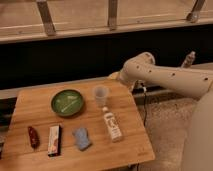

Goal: Pick up the ceramic bowl

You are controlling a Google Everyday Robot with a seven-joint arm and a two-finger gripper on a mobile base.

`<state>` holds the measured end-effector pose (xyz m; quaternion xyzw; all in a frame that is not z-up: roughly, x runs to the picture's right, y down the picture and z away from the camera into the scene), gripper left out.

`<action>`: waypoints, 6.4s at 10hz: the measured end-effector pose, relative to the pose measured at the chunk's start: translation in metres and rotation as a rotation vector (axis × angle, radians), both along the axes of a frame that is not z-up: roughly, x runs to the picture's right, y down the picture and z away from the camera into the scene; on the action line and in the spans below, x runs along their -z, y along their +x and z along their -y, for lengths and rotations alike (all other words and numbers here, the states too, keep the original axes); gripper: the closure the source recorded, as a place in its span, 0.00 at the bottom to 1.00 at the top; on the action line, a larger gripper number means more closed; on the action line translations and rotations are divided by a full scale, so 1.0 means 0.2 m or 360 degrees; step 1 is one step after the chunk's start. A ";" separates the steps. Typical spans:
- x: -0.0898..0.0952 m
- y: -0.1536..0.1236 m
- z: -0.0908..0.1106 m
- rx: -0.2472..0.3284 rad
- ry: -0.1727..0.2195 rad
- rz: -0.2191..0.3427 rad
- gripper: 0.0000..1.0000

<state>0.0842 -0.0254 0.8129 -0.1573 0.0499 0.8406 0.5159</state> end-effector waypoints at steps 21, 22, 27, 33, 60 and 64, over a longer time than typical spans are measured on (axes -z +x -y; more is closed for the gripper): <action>0.00 0.00 0.00 0.0000 0.0001 0.0000 0.20; 0.00 0.00 0.00 0.0000 0.0001 0.0000 0.20; 0.07 -0.16 0.17 0.0076 0.0048 0.0101 0.20; 0.14 -0.89 0.31 0.0491 0.0052 0.0425 0.20; -0.18 -1.23 0.10 0.1119 -0.0016 0.0704 0.20; -0.27 -1.26 -0.02 0.1081 -0.0135 0.0886 0.20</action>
